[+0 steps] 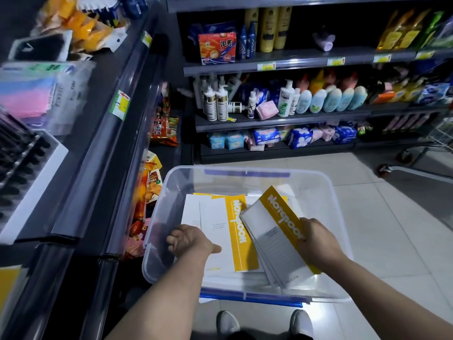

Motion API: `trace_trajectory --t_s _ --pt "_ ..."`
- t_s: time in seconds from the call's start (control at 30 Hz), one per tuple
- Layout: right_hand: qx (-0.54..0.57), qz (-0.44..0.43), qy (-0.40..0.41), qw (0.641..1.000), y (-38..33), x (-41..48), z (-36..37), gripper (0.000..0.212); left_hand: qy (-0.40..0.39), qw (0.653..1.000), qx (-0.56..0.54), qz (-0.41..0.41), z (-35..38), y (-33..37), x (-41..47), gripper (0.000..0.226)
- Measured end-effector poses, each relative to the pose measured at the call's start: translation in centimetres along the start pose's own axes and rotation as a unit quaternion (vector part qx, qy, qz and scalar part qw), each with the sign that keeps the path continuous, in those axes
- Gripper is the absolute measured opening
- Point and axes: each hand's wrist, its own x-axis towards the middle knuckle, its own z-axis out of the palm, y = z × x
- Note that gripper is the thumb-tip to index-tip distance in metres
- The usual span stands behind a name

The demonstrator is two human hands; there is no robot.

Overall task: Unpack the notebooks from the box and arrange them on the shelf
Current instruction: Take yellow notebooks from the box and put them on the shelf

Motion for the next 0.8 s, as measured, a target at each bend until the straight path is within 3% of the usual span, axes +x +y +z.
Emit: trace_trajectory --t_s 0.13,0.23,0.33,0.43,0.5,0.57,0.7,0.8 --pt "0.01 0.001 -0.017 1.0 -0.1 0.4 0.1 0.032 0.06 0.997 0.02 0.044 0.0 0.2 -0.6 0.104" --pt "-0.004 -0.03 -0.013 0.999 -0.3 0.4 0.3 0.047 0.077 0.994 -0.01 0.078 -0.1 0.7 -0.8 0.082" --pt "-0.006 -0.056 -0.011 0.998 -0.4 0.4 0.0 0.076 0.004 0.99 -0.112 0.089 0.1 0.9 -1.0 0.078" --pt "-0.004 -0.074 -0.008 0.997 -0.6 0.2 -0.7 0.081 -0.074 0.97 -0.219 0.079 0.3 0.5 -1.6 0.093" --pt "-0.002 -0.089 -0.003 0.996 -0.5 0.0 -1.3 0.08 -0.087 0.962 -0.243 0.093 -0.1 0.6 -1.9 0.082" --pt "-0.005 -0.11 0.003 0.994 -0.3 0.0 -2.2 0.081 -0.052 0.957 -0.258 0.119 -1.0 1.0 -2.0 0.068" --pt "0.013 -0.175 0.031 0.984 -0.1 0.3 -4.4 0.085 0.081 0.952 -0.249 0.158 -4.9 0.8 -2.9 0.059" --pt "0.051 -0.235 0.068 0.968 0.0 0.5 -6.0 0.085 0.162 0.95 -0.207 0.167 -8.3 -0.6 -6.9 0.071"
